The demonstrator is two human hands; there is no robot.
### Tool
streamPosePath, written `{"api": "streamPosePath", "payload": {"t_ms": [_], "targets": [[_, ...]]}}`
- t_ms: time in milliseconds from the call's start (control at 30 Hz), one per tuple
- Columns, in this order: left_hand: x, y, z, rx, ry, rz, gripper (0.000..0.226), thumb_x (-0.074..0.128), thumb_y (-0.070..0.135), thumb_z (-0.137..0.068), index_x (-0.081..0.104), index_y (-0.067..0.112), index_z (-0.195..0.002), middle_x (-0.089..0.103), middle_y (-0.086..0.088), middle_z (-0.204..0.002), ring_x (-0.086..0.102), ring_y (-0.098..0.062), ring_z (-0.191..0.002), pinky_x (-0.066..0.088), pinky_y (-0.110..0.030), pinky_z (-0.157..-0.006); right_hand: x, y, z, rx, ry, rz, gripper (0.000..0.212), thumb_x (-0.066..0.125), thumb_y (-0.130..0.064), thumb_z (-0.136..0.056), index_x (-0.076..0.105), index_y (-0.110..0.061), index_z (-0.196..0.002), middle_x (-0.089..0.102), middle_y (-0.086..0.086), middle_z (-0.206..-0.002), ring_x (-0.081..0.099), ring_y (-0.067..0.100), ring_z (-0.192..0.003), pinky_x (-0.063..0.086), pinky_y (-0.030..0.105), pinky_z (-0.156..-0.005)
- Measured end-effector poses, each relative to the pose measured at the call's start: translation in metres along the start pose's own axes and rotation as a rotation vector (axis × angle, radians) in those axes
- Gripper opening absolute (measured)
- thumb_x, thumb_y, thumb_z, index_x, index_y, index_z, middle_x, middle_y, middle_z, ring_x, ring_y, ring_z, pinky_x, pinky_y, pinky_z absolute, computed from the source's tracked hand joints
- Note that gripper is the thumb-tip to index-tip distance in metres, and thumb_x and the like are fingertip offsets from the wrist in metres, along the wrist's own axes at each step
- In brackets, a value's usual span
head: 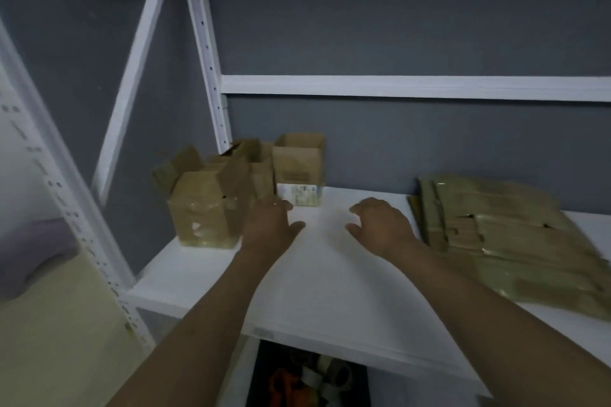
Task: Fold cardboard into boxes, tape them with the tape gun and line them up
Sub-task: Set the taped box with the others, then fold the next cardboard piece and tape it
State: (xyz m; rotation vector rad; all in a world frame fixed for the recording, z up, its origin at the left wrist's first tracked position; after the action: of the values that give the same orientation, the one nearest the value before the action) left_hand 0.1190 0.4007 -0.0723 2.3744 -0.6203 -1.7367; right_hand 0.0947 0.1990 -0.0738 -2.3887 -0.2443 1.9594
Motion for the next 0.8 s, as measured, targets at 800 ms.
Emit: {"api": "streamPosePath", "payload": {"t_ms": [800], "targets": [[0.212,0.301,-0.058,0.234,-0.335,0.303,0.030,0.058,0.043,-0.090,0.064,0.020,-0.109,0.060,-0.002,-0.113,0.056,-0.019,-0.104,0.045,-0.028,-0.086,-0.010,0.337,0.063,0.223,-0.235,-0.010,0.100,0.032,-0.087,-0.073,0.017,-0.028,-0.152,0.010,0.003,-0.161,0.011,0.021,-0.147,0.013,0.033,-0.119]]}}
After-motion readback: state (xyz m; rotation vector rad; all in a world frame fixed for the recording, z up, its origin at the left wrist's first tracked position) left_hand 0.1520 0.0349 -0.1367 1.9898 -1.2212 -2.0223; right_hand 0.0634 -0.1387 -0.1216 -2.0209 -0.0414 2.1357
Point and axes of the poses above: each hand's wrist, its own z-axis away from the middle knuckle, its own x-axis out of the palm, y = z × x, the point moved 6 cm from there along -z, towards the middle knuckle
